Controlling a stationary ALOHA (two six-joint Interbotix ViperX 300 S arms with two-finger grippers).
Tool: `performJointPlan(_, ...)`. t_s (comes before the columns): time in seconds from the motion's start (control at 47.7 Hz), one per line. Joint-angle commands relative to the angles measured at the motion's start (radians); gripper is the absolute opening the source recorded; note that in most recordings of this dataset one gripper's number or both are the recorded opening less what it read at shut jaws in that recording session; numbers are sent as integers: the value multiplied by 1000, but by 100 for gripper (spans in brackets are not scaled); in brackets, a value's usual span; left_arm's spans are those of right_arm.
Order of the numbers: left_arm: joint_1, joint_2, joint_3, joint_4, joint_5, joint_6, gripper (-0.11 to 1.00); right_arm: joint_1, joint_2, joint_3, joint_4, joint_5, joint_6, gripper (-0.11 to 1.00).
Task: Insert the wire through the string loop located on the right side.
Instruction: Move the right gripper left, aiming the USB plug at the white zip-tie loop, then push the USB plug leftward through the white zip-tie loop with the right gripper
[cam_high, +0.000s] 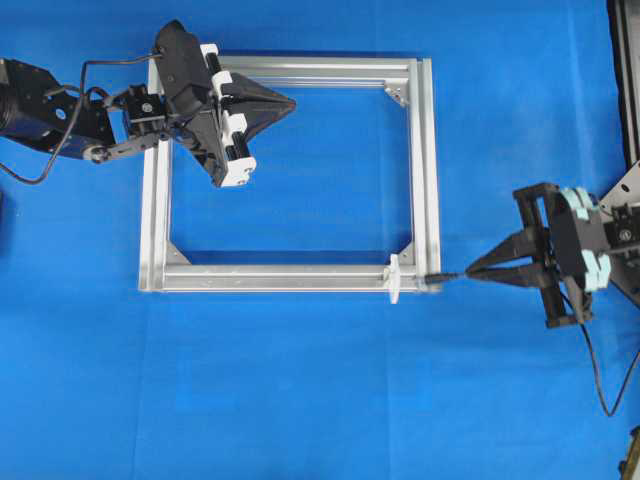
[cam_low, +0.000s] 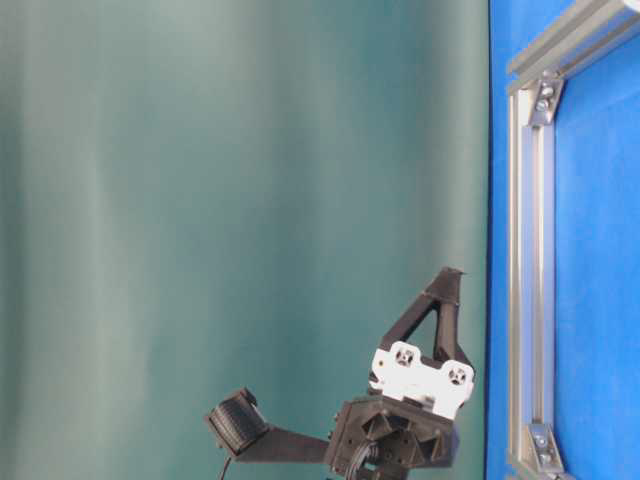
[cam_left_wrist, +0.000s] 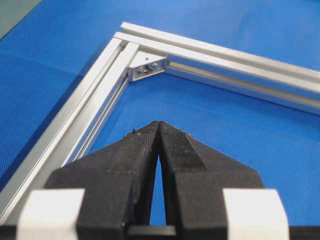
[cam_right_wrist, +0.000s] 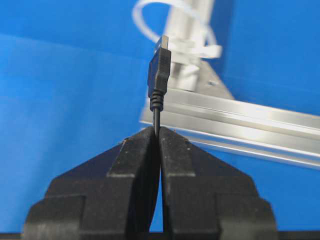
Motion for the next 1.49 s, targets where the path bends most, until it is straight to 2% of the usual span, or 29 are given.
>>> performJointPlan(0.0, -3, -29, -9, 5, -9, -2, 0, -18, -2, -6, -3, -14, -3, -4)
performJointPlan(1.469, -8, -29, -8, 5, -11, -2, 0, -21, 21, -11, -5, -25, -3, -4)
